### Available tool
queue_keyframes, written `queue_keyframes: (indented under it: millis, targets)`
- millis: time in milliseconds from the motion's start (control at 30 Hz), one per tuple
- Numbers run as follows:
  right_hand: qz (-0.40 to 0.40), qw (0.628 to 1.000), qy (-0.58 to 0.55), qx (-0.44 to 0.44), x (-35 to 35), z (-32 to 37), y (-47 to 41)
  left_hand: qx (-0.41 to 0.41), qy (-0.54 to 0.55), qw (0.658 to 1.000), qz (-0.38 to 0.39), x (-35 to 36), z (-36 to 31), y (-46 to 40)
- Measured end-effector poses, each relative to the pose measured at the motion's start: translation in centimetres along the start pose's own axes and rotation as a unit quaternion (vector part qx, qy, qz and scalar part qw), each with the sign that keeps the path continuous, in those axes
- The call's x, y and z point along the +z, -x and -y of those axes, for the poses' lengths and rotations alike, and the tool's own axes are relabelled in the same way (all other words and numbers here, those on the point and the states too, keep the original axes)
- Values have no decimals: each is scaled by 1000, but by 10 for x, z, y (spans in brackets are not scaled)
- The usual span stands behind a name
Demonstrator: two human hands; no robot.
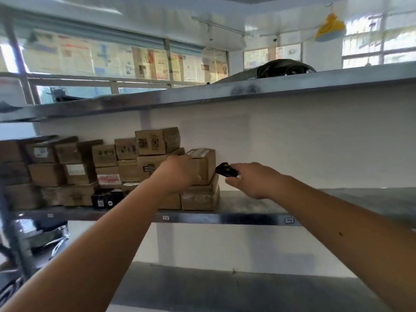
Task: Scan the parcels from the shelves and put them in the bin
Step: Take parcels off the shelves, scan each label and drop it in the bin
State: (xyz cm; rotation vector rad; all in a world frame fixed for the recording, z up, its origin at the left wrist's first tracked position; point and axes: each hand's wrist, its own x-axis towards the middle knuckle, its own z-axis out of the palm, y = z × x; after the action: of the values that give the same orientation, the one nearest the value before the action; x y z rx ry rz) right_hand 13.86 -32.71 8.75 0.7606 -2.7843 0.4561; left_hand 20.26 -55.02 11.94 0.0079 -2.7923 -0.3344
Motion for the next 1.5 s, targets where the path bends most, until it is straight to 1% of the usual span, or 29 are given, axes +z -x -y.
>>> queue_keyframes:
  millis: [100,167,300,367,433,533,567,600,733,867,967,1000,1200,1367,1433,1500]
  targets:
    - [-1,1000,-5,-10,8,-16,-30,-12,39,999,1,4,4,-28]
    - [-1,1000,-7,-17,9,-24,-53,-24,76,997,-12,10,11,-51]
    - [-3,1000,0,-29,7,-40,-98,-85,125,988,-11,20,19,-99]
    - [-8,999,3,-35,6,-50,-118,-102,161,982,-10,22,22,-123]
    - [-12,999,-3,-41,8,-60,-134,-114,167,979,-7,23,23,-141]
    - [1,999,-14,-51,15,-74,-152,-121,114,985,46,21,20,-156]
    - [5,998,-14,-54,18,-78,-157,-121,113,984,66,21,17,-157]
    - [9,998,-10,-57,20,-81,-161,-129,136,979,85,20,16,-159]
    - [17,998,1,-63,27,-90,-170,-188,263,936,137,26,21,-160]
    - [23,998,-9,-63,30,-92,-170,-226,371,889,143,40,32,-156]
    - [28,998,-2,-63,35,-91,-165,-244,466,839,135,49,40,-150]
    - [29,998,-4,-63,37,-90,-163,-244,486,829,128,52,42,-149]
    - [-3,997,-43,-63,39,-81,-150,-206,573,792,44,54,26,-133]
    - [-17,997,-54,-52,33,-71,-134,-158,569,807,-10,56,21,-114]
    - [-17,997,-54,-48,30,-67,-123,-123,550,825,-29,55,21,-104]
    - [-22,997,-55,-44,28,-63,-111,-87,513,852,-54,52,18,-92]
